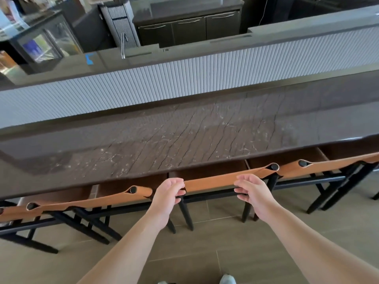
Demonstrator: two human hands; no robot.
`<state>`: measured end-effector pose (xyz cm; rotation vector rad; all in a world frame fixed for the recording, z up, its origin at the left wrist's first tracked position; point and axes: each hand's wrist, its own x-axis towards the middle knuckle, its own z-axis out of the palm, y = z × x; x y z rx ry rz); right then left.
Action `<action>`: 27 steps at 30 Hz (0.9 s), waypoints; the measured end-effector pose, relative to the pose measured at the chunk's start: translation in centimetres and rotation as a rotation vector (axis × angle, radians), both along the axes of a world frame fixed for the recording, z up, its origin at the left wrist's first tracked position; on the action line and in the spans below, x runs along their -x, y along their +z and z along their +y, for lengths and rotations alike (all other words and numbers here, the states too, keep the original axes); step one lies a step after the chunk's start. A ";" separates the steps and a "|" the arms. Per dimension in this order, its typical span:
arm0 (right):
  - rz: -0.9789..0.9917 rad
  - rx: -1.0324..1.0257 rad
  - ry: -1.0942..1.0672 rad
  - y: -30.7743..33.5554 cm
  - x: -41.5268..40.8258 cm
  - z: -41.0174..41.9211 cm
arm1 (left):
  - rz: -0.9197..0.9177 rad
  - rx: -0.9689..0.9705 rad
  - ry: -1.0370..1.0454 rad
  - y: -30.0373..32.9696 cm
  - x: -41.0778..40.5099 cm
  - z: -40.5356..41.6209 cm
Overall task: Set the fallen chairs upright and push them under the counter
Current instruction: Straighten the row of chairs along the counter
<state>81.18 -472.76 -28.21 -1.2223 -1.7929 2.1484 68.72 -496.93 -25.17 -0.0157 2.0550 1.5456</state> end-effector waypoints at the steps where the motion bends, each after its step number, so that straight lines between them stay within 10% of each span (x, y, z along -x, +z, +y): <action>1: 0.006 0.008 -0.002 -0.2 -0.1 0.4 | -0.005 0.009 0.006 -0.1 -0.1 0.4; 17: -0.101 -0.094 -0.105 -2.4 2.0 4.9 | 0.037 0.154 0.093 -2.8 5.0 4.0; 27: -0.275 -0.400 -0.001 -0.8 6.5 6.7 | 0.472 0.607 -0.344 -6.7 9.2 2.5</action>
